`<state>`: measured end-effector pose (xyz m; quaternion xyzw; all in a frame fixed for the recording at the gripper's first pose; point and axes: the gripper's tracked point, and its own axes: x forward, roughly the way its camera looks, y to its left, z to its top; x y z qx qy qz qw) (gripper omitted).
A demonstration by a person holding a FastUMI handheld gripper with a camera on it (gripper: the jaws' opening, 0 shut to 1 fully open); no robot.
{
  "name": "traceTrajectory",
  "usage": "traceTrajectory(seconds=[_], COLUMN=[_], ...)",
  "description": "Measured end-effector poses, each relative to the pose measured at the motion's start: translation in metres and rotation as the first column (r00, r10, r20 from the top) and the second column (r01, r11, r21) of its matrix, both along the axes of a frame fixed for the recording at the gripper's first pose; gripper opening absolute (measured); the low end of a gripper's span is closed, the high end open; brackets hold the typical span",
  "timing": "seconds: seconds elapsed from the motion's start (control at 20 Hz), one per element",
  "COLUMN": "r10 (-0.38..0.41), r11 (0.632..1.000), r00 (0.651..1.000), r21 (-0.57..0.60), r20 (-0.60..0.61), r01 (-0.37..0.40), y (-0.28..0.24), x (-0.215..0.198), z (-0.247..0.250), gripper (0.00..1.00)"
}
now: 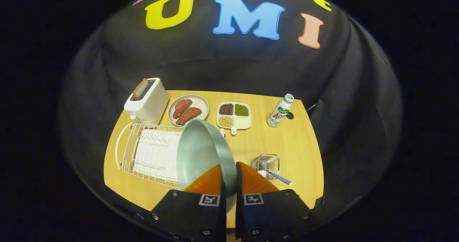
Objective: Take the plate from the dish rack, then take the spoon from the basket and place it into the plate.
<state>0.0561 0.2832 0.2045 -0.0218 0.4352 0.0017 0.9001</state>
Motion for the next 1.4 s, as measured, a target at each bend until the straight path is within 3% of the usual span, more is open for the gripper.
traceTrajectory(seconds=[0.5,0.85,1.4], r10=[0.052,0.057,0.089], r11=[0.961,0.889,0.891], r00=[0.997,0.988,0.964], r21=[0.275,0.457,0.452], r20=[-0.051,-0.146,-0.25], r01=[-0.036,0.016,0.035], y=[-0.059,-0.074,-0.092], x=[-0.071,-0.13,-0.149], z=[-0.056,-0.125,-0.211], gripper=[0.1,0.1,0.1])
